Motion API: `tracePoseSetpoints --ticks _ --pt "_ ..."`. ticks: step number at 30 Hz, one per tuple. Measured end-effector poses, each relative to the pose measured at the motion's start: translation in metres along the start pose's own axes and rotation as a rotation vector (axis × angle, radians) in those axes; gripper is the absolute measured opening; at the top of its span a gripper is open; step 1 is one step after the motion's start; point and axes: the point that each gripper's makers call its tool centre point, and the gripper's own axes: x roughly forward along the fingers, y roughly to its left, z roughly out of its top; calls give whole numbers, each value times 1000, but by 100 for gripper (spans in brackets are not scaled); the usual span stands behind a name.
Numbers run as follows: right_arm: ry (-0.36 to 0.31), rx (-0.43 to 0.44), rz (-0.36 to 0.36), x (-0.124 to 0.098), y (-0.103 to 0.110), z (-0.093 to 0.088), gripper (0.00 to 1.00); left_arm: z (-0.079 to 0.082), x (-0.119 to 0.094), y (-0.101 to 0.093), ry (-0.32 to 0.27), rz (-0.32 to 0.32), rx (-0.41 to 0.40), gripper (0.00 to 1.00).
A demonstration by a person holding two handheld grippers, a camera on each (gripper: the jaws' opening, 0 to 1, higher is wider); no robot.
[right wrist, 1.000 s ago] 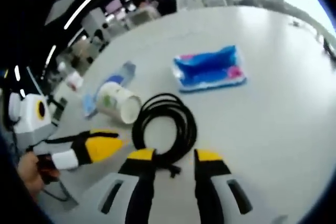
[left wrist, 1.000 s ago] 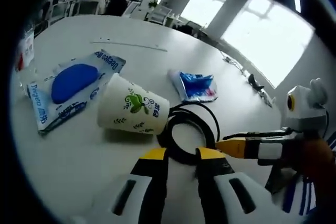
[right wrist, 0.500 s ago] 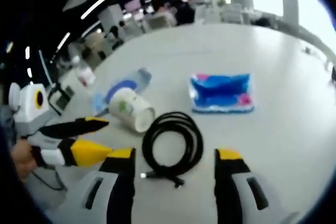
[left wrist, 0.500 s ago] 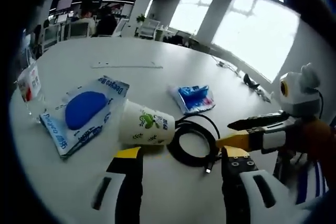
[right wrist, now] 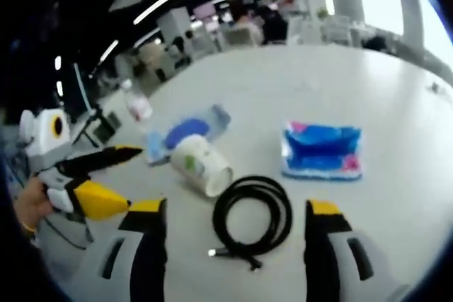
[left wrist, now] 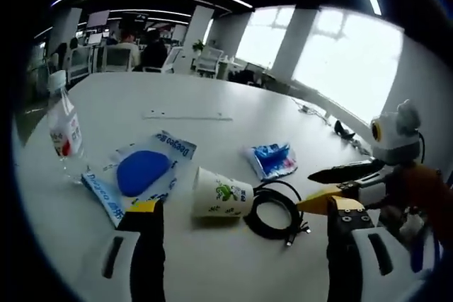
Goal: Arrange the tabletop items into an orderly group along one side of the table until the central work area is clear of visible clutter.
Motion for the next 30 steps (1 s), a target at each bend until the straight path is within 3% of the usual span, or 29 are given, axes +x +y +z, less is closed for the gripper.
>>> tracePoseSetpoints --ticks 7,12,20,30 --pt "-67 2 39 8 8 32 82 13 -11 15 -39 30 -8 100" --pt "-78 -24 61 18 14 48 82 22 -20 29 -66 62 -22 100" --pt "-73 -62 108 40 24 67 79 30 -31 62 -97 133 -62 100" --pt "-57 -95 168 73 33 78 77 26 -36 95 -104 203 -133 96"
